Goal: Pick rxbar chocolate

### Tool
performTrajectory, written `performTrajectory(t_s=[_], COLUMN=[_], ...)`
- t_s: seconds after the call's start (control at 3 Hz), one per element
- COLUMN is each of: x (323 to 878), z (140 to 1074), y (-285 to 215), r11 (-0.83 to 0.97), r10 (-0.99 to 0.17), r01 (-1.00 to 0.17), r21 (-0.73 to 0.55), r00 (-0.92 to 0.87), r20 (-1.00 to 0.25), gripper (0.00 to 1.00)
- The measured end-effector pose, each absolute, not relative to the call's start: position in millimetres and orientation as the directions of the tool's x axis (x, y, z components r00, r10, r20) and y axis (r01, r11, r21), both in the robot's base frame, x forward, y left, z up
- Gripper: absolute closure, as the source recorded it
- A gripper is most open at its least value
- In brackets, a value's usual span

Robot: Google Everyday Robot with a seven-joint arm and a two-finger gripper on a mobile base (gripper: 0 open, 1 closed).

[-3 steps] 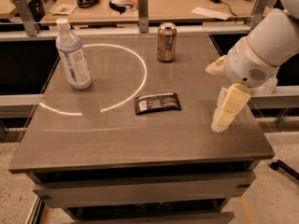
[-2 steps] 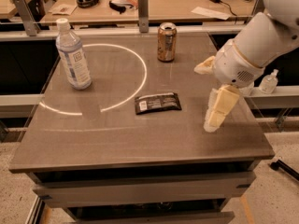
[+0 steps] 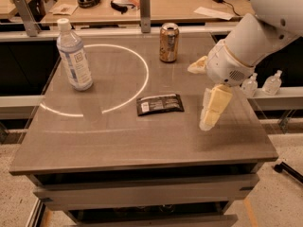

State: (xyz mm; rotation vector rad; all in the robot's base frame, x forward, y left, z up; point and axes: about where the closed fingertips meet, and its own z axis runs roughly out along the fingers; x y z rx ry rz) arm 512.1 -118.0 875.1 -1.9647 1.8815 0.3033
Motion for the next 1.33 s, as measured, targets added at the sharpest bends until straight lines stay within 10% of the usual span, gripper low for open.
performTrajectory(t_s=[1.33], x=[544], z=[844], y=[-47], r11=[-0.103], r10=[-0.872], r01=[-0.990], r21=[-0.091], r00=[0.134], r20=[-0.470], gripper=[0.00])
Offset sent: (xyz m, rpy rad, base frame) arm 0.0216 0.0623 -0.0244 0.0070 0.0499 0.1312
